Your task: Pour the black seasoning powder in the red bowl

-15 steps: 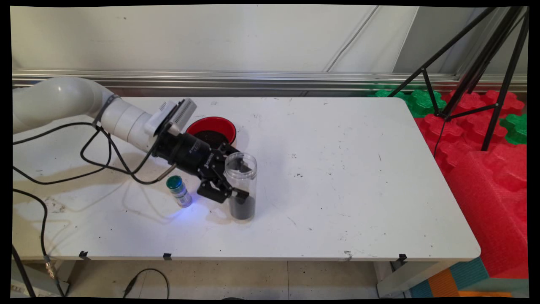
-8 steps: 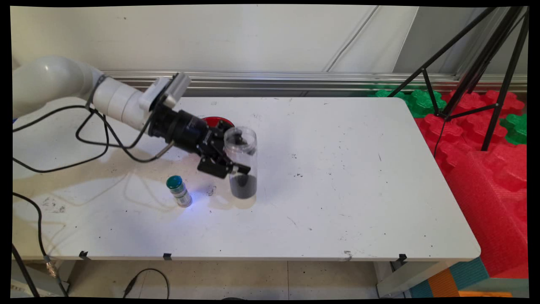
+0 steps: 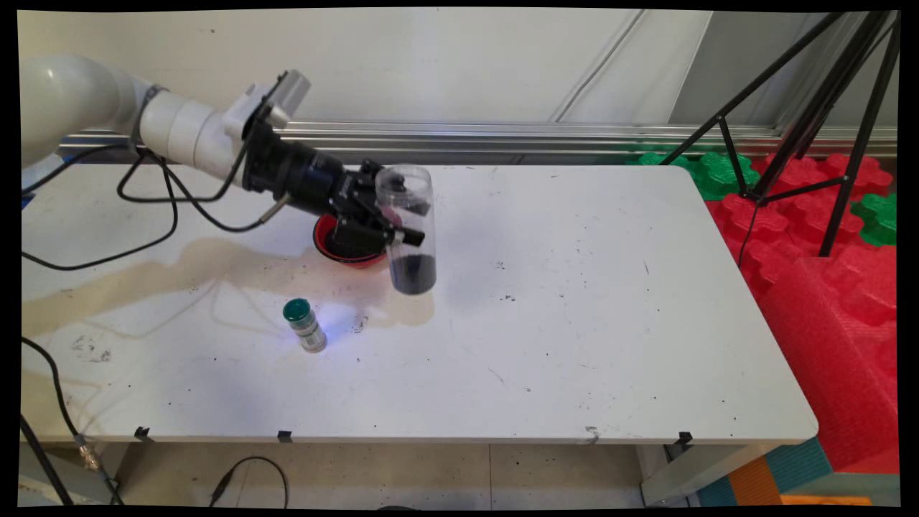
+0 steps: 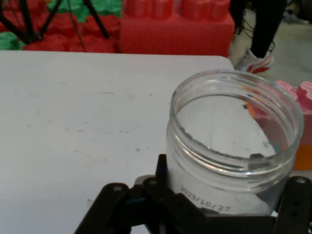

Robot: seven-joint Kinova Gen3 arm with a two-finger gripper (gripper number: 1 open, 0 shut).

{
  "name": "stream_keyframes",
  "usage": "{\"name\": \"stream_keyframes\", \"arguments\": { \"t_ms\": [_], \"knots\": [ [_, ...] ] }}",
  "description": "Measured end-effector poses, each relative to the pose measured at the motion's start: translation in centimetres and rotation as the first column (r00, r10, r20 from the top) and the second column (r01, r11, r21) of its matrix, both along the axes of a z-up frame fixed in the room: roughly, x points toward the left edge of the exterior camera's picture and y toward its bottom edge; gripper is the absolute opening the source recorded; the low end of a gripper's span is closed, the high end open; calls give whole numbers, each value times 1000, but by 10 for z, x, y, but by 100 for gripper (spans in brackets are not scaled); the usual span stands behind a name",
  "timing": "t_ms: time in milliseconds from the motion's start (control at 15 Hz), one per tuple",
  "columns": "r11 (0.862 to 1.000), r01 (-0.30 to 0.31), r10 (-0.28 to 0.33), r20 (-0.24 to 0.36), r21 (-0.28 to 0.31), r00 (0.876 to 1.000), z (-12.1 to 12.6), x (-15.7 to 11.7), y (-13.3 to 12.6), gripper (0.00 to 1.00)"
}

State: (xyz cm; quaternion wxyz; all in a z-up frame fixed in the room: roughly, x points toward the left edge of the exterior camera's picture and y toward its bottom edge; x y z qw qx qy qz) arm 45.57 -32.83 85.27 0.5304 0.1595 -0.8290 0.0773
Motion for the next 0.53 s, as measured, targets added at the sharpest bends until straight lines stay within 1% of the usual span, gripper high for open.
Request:
{"name": "stream_keyframes", "arguments": {
  "t_ms": [533],
  "knots": [
    [996,-78,78,0,-45,997,30,24,-14,0]
  ]
}}
